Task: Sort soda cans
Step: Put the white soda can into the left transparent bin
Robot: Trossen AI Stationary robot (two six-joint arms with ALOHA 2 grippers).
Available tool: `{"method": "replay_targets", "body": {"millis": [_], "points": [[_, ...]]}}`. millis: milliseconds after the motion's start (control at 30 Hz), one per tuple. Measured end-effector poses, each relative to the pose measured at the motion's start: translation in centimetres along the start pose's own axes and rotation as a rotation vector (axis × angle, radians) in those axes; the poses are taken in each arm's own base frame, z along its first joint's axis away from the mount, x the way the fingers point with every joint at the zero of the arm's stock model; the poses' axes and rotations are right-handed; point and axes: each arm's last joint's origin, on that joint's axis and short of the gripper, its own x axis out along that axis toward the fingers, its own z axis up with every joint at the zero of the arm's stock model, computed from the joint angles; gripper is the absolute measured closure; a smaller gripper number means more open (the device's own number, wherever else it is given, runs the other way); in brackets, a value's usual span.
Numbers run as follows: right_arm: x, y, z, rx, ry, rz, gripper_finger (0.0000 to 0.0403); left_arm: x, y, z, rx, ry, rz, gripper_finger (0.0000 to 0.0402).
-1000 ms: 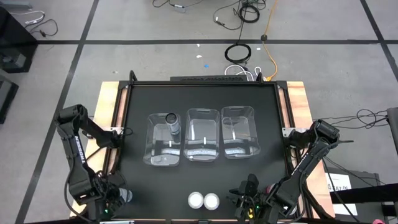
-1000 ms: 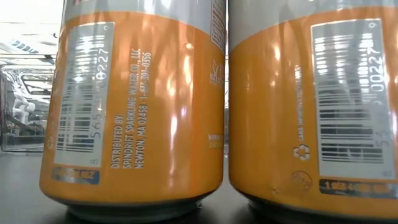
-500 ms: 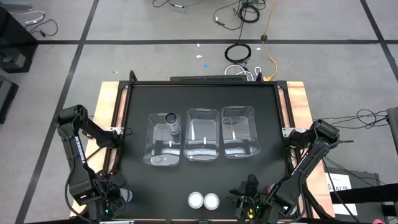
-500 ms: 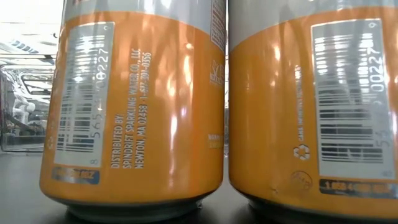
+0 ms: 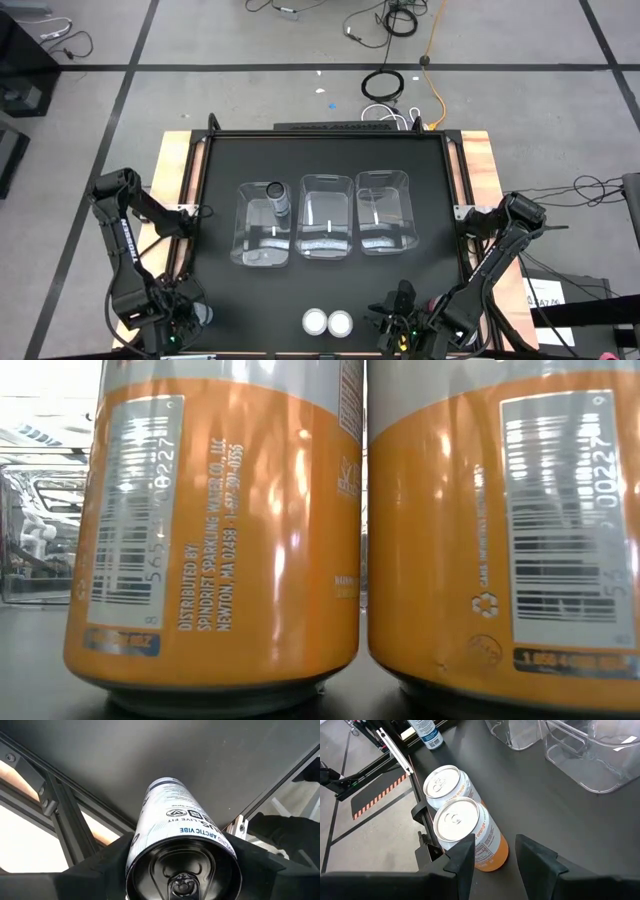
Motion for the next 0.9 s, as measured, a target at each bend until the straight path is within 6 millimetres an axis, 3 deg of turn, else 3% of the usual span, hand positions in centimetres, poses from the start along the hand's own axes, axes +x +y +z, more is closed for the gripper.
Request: {"method": "replay_targets", "body": {"millis": [300,567,900], "points": [[0.0,0.0,0.0,-0.015,0.000,0.000,0.0269,-1.9,0.8,1.6,0.014,0.045,-0.049,0.0118],[0.0,0.0,0.0,-0.026,-0.001,0.000,0.0269,-4.7,2.9,3.7,0.009,0.046,-0.127,0.0120],[0.0,0.0,0.0,-0.033,-0.001,0.000,0.0268,-9.1,6.0,6.4,0.031,-0.139,-0.326,0.0120]]}}
